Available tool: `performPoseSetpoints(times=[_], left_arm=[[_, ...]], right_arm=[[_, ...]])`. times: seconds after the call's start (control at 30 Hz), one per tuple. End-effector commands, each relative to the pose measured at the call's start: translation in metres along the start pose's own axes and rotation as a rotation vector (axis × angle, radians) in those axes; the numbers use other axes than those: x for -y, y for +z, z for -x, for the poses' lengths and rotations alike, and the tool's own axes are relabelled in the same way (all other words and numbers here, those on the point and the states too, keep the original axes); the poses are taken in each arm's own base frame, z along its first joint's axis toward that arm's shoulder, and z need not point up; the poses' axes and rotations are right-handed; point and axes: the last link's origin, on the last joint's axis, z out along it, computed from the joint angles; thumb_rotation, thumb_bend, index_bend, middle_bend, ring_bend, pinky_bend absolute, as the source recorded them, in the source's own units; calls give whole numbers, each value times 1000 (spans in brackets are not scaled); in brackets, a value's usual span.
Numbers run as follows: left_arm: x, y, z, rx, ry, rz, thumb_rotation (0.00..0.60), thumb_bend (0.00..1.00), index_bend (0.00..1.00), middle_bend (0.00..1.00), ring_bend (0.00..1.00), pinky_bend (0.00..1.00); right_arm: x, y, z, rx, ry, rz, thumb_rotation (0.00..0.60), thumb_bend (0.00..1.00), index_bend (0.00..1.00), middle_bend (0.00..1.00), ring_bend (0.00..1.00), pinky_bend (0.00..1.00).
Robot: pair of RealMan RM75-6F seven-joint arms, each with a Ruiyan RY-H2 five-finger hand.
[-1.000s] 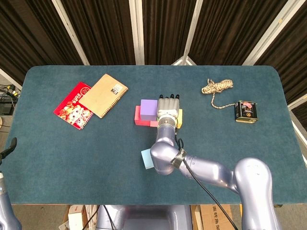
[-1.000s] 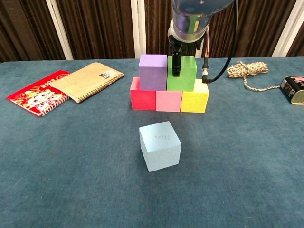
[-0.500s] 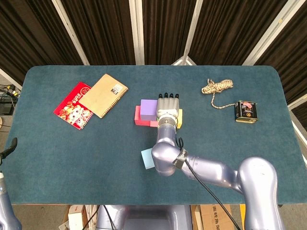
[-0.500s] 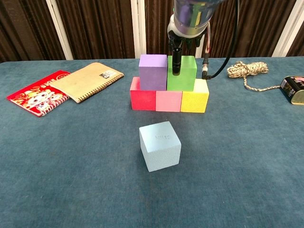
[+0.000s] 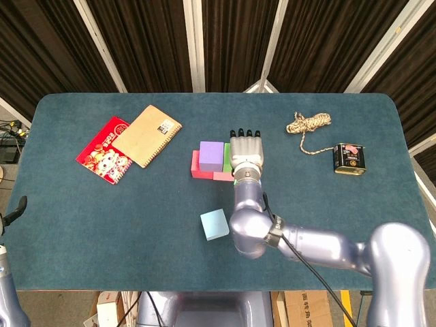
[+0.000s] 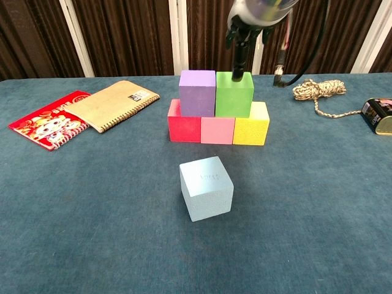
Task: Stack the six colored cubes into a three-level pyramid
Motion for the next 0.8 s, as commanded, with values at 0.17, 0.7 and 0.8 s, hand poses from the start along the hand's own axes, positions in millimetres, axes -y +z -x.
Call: performPoseSetpoints(times=[0.17, 0.7, 0.8], left_arm=[[-3, -2, -1, 9, -20, 23, 600, 313, 69, 105, 0, 0], [-7, -8, -9, 0, -102, 90, 600, 313, 70, 106, 0, 0], [-5, -8, -13, -16, -117, 84, 600, 313, 71, 106, 0, 0]], right_arm=[[-65, -35, -17, -155, 94, -23, 600, 329, 0, 64, 0, 0], [-215, -109, 23, -346, 198, -185, 600, 329, 97, 64, 0, 0], [-230, -122, 42, -339, 164, -221, 600, 329, 122, 64, 0, 0]])
